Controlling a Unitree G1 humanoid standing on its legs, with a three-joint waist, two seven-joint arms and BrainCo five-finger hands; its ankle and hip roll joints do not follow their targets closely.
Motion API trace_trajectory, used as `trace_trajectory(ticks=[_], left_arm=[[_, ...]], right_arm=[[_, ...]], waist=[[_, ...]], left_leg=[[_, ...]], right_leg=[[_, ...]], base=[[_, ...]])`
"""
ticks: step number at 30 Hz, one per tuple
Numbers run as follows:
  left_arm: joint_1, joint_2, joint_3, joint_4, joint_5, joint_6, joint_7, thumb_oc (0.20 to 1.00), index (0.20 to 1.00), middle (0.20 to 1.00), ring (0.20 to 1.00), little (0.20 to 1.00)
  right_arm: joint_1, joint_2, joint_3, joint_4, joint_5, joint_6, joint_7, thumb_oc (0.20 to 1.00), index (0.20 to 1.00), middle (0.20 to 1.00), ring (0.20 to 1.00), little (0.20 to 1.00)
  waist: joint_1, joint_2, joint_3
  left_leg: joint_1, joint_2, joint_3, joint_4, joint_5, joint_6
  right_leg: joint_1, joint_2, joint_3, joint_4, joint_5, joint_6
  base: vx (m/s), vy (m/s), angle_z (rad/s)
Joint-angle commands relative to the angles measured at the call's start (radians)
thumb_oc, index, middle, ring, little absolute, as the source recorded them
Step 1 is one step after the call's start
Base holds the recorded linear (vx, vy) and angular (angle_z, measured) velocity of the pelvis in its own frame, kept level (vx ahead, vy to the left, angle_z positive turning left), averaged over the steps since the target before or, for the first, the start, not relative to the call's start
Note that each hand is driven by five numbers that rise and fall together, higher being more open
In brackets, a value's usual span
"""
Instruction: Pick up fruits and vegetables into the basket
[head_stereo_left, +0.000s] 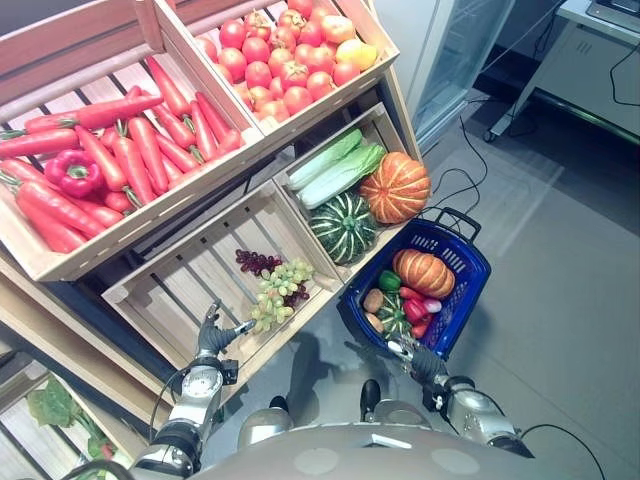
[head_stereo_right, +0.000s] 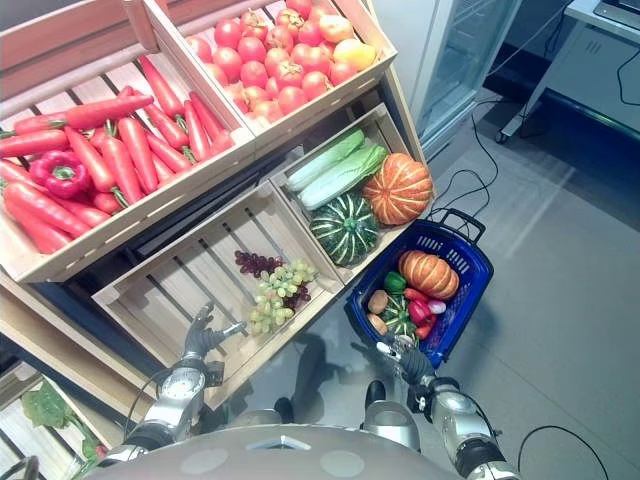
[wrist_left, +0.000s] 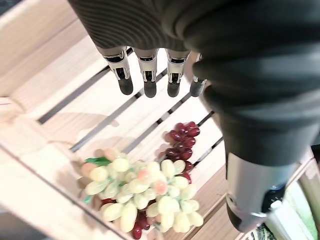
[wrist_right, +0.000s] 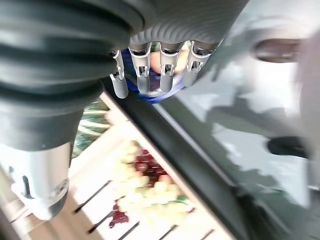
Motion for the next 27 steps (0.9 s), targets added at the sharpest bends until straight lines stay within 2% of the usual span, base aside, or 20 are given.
trace_trajectory(ticks=[1, 4, 6, 10, 11, 16, 24, 27], left_arm=[[-0.084, 0.052, -0.006, -0.034, -0.001, -0.003, 0.082, 1.000, 1.000, 1.000, 1.000, 1.000], [-0.135, 0.067, -0.021, -0.043, -0.013, 0.000, 0.162, 1.000, 1.000, 1.000, 1.000, 1.000], [-0.156, 0.071, -0.031, -0.041, -0.011, 0.020, 0.221, 1.000, 1.000, 1.000, 1.000, 1.000], [-0.190, 0.077, -0.031, -0.033, -0.038, 0.048, 0.269, 1.000, 1.000, 1.000, 1.000, 1.000], [-0.199, 0.079, -0.034, -0.030, -0.043, 0.054, 0.280, 1.000, 1.000, 1.000, 1.000, 1.000], [-0.253, 0.088, -0.034, -0.015, -0.054, 0.095, 0.339, 1.000, 1.000, 1.000, 1.000, 1.000], [-0.320, 0.090, -0.027, -0.005, -0.087, 0.090, 0.387, 1.000, 1.000, 1.000, 1.000, 1.000], [-0.354, 0.091, -0.017, -0.021, -0.121, 0.076, 0.446, 1.000, 1.000, 1.000, 1.000, 1.000]], right_arm=[[-0.043, -0.044, 0.046, -0.146, 0.048, -0.071, -0.048, 1.000, 1.000, 1.000, 1.000, 1.000], [-0.072, -0.086, 0.049, -0.236, 0.064, -0.104, -0.084, 1.000, 1.000, 1.000, 1.000, 1.000], [-0.081, -0.104, 0.045, -0.277, 0.073, -0.112, -0.098, 1.000, 1.000, 1.000, 1.000, 1.000], [-0.097, -0.128, 0.042, -0.339, 0.092, -0.128, -0.120, 1.000, 1.000, 1.000, 1.000, 1.000], [-0.100, -0.135, 0.043, -0.358, 0.097, -0.133, -0.129, 1.000, 1.000, 1.000, 1.000, 1.000], [-0.128, -0.164, 0.037, -0.443, 0.141, -0.156, -0.153, 1.000, 1.000, 1.000, 1.000, 1.000], [-0.151, -0.195, 0.013, -0.545, 0.190, -0.190, -0.170, 1.000, 1.000, 1.000, 1.000, 1.000], [-0.158, -0.206, 0.014, -0.566, 0.193, -0.208, -0.180, 1.000, 1.000, 1.000, 1.000, 1.000]], waist=[[-0.030, -0.017, 0.090], [-0.049, -0.017, 0.160], [-0.056, -0.018, 0.178], [-0.066, -0.020, 0.205], [-0.069, -0.021, 0.214], [-0.077, -0.034, 0.256], [-0.091, -0.038, 0.300], [-0.097, -0.036, 0.300]], left_leg=[[-0.151, 0.011, -0.020, 0.199, -0.067, 0.057], [-0.253, 0.016, -0.015, 0.266, -0.065, 0.053], [-0.312, 0.016, -0.017, 0.300, -0.057, 0.049], [-0.402, 0.020, -0.019, 0.348, -0.045, 0.043], [-0.416, 0.020, -0.027, 0.372, -0.070, 0.036], [-0.531, 0.017, -0.031, 0.439, -0.070, 0.040], [-0.664, 0.025, -0.026, 0.538, -0.091, 0.043], [-0.725, 0.028, -0.025, 0.577, -0.100, 0.044]], right_leg=[[-0.107, -0.055, -0.015, 0.266, -0.147, 0.021], [-0.216, -0.049, -0.002, 0.338, -0.155, 0.010], [-0.275, -0.043, 0.003, 0.372, -0.157, 0.004], [-0.369, -0.033, 0.009, 0.431, -0.164, -0.005], [-0.386, -0.031, 0.017, 0.459, -0.189, 0.003], [-0.504, -0.020, 0.031, 0.535, -0.193, 0.004], [-0.627, -0.014, 0.037, 0.630, -0.213, -0.004], [-0.684, -0.012, 0.039, 0.670, -0.222, -0.008]], base=[[-0.17, -0.049, -0.06], [-0.16, -0.040, -0.10], [-0.07, -0.035, 0.00], [-0.02, -0.041, -0.06], [0.05, -0.042, -0.05], [-0.03, -0.054, 0.01], [-0.02, -0.016, 0.01], [0.00, -0.012, 0.03]])
